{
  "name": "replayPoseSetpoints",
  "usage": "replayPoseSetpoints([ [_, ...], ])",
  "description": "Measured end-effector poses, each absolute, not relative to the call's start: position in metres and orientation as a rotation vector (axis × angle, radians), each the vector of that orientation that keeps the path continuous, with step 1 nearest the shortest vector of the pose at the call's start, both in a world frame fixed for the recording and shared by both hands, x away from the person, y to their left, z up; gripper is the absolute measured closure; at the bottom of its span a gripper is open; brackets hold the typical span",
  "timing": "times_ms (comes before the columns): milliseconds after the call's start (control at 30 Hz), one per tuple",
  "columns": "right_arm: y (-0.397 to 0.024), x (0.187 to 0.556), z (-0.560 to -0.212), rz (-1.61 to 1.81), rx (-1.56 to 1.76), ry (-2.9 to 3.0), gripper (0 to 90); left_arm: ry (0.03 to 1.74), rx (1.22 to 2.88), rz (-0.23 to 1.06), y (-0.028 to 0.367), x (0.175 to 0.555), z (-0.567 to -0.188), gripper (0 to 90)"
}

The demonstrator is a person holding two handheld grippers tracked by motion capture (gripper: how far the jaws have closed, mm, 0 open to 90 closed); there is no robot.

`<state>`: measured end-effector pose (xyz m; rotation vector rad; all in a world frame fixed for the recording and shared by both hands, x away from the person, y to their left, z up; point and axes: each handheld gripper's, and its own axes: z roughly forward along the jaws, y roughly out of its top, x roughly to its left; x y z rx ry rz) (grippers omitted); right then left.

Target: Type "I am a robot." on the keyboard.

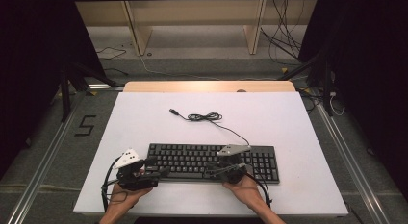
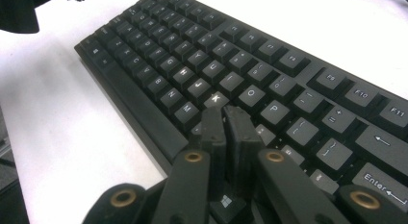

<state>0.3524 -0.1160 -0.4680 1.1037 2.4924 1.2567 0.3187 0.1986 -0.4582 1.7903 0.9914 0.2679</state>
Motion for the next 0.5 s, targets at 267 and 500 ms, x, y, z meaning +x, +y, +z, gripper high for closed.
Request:
replayPoseSetpoints([
  [267,-0.1133,0.3536,-0.4717,1.227,1.103,2.509,90.0,0.99,1.789,0.264,0.1991,0.3163,-0.4599,28.2],
  [500,-0.1124,0.3549,-0.4735,1.211,1.108,2.511,90.0,0.987,1.786,0.266,0.1995,0.314,-0.4604,28.1],
])
